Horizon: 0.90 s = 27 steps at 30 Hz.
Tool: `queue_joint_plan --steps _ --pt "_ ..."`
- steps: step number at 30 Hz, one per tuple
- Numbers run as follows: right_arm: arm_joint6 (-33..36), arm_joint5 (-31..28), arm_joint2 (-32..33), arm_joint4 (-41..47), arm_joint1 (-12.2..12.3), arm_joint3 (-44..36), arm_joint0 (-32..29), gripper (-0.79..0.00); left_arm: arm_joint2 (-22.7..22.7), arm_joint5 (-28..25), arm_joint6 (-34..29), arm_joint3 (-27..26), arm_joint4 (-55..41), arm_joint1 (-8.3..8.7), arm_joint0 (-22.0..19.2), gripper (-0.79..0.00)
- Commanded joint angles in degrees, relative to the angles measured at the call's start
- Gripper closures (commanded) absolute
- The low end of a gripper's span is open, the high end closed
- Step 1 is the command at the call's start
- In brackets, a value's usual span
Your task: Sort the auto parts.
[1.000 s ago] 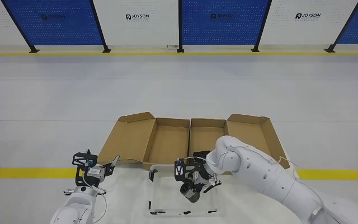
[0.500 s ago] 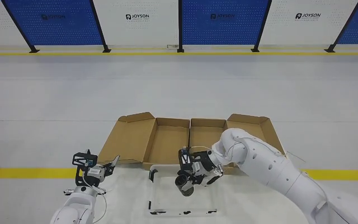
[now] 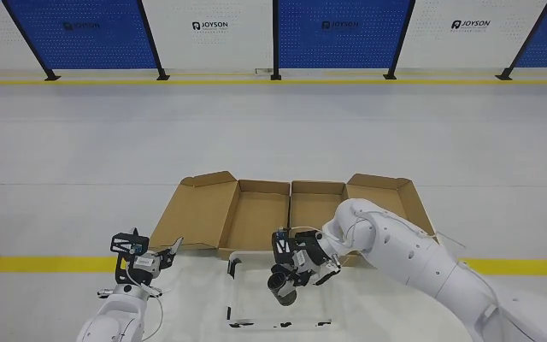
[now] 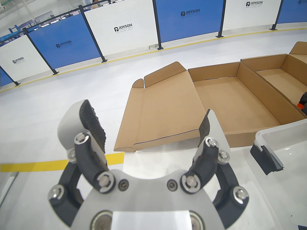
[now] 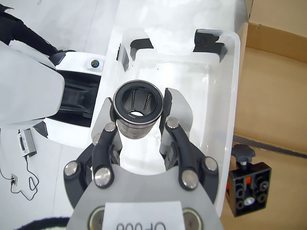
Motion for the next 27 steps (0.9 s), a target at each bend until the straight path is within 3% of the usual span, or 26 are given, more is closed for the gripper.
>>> queue_joint_plan --steps 1,7,13,27 --pt "-1.73 0.29 0.61 -0.90 0.07 0.04 -0.67 0.000 0.00 0.00 0.00 0.00 0.00 0.00 0.00 -0.785" --pt "-6.57 -0.34 2.37 -3.31 -1.35 1.26 1.67 0.000 0.00 0.00 0.00 0.00 0.00 0.00 0.00 -0.785" --pt "-10.53 -0.34 1.56 1.71 -4.82 7.39 6.68 0.000 0.00 0.00 0.00 0.00 0.00 0.00 0.00 -0.785" --pt "-2.79 -0.34 -3.48 18.35 -19.34 38.16 11.24 0.000 0.00 0.00 0.00 0.00 0.00 0.00 0.00 -0.785"
